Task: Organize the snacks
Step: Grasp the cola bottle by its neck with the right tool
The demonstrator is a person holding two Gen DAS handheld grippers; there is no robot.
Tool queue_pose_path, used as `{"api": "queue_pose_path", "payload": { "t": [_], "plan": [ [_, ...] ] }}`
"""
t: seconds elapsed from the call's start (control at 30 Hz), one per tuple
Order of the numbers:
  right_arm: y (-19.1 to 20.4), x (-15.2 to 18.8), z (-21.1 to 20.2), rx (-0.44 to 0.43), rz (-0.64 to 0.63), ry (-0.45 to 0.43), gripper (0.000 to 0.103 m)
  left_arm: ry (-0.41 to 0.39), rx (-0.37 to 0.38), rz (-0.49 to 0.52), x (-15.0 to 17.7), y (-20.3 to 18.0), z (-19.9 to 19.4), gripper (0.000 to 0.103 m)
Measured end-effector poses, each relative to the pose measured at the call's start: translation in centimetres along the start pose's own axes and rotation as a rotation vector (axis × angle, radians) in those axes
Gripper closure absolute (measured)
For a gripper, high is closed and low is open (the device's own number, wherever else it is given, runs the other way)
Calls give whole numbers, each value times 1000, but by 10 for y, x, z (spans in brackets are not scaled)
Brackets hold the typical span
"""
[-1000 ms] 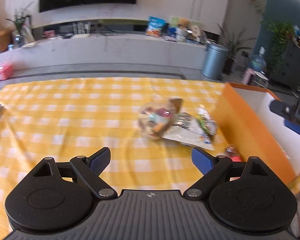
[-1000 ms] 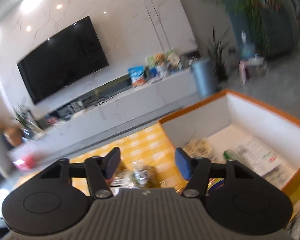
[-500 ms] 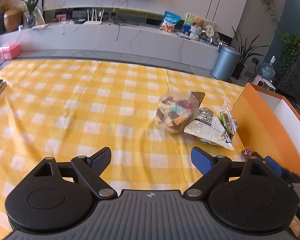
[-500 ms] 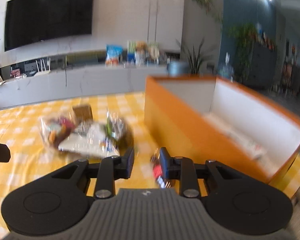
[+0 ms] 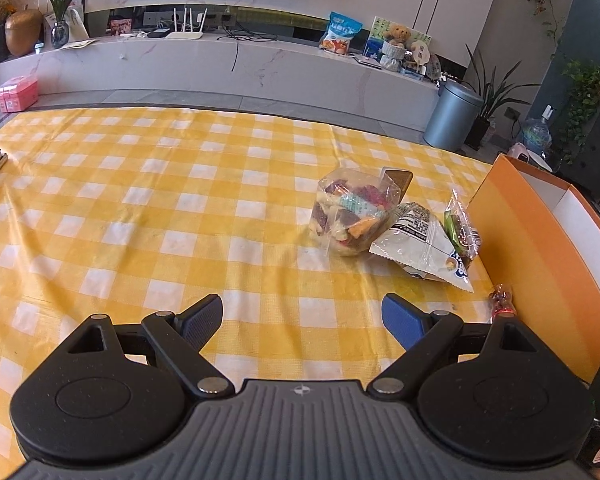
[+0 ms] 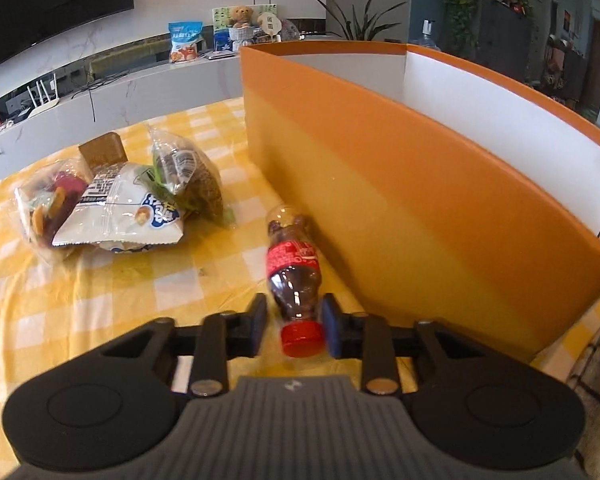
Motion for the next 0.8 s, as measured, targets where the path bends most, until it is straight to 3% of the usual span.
{"api": "queue_pose_path", "payload": {
  "t": [0.27, 0.53, 0.8],
  "plan": [
    [12, 4, -6, -97, -11, 35, 81, -3, -15, -10, 0, 3, -2, 0],
    [51, 25, -21, -268, -150, 135, 81, -5, -8, -8, -1, 4, -6, 0],
    [59, 24, -14, -290, -181, 98, 67, 3, -10, -6, 0, 3, -6, 0]
  ]
}}
Point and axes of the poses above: each gripper's, at about its wrist camera, not at the fingertips, and z roughly the way its jaws point, y to its left, x to its underside, the point moved 8 cm from there along z, roughly the way its jaws point, and after that the axes turned 15 degrees about -x, right-handed, at the moved point
